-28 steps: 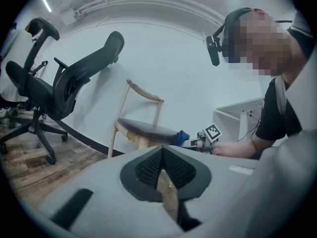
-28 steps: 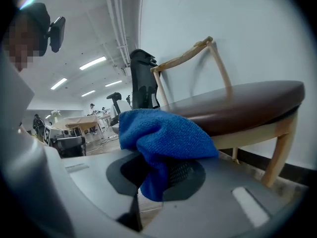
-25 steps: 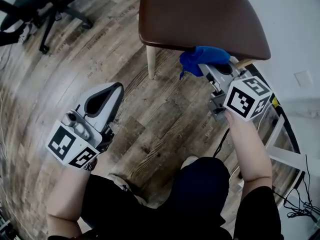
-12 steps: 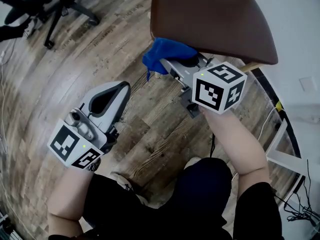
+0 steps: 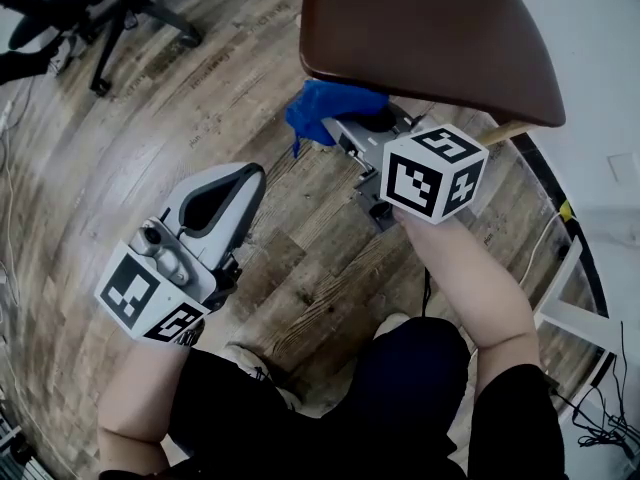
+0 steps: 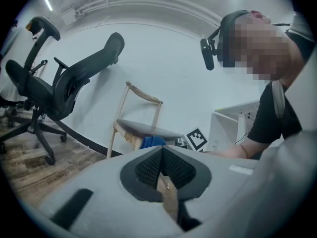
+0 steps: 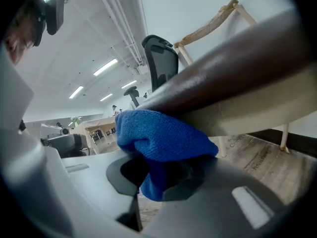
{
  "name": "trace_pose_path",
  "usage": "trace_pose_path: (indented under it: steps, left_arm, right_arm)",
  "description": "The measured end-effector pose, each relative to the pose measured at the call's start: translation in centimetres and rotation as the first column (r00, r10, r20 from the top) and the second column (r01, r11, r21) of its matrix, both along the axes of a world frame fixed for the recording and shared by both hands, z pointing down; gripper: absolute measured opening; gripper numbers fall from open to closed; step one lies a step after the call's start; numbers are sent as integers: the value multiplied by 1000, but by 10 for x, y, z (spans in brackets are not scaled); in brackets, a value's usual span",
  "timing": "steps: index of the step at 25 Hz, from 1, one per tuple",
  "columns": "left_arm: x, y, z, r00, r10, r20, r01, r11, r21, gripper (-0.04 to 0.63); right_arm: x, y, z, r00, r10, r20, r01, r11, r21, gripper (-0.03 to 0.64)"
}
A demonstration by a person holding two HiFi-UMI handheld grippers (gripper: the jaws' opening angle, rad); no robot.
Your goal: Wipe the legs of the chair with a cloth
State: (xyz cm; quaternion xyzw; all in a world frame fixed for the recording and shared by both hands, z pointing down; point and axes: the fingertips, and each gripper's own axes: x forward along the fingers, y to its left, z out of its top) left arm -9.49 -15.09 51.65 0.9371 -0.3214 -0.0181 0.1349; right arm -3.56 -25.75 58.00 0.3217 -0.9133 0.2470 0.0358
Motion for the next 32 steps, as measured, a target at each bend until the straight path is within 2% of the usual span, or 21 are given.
trace_pose_path:
  steps: [5,10,14,19,24,28,32]
  left_arm:
    - [-6,-2,-2,1000,0,-3,0,1000,-5,0]
    - [-9,-4,4,1000,1,-8,-1,1000,-21,0]
    - [-13,-5,4,1000,-6,-10,6,999,-32,0]
    - [-22,-5,1,999,-31,11,31,999,-35,0]
    - [-37,2,8,996,-56,64,60,997,-55,0]
    - [-56,4,16,991,-91,102,99,992,-73,0]
    - [-58,3,14,991,-99,91,105,992,-67,0]
  right_arm:
    - [-7,0,17,1000,-18,-25,19,999,35,66]
    - [-10,-2,74,996,-66,-55,68,997,24,66]
    - [-9,-3,139,989,-101,-112,97,994,-43,64]
    - [-9,-6,225,977,-128,-171,96,978,-183,64]
    - [-6,-7,308,942,-162,-294,73,954,-291,64]
    - [-4,-11,335,945,-126,-301,18,941,-338,64]
    - [-4,-11,332,953,-104,-283,-4,934,-356,64]
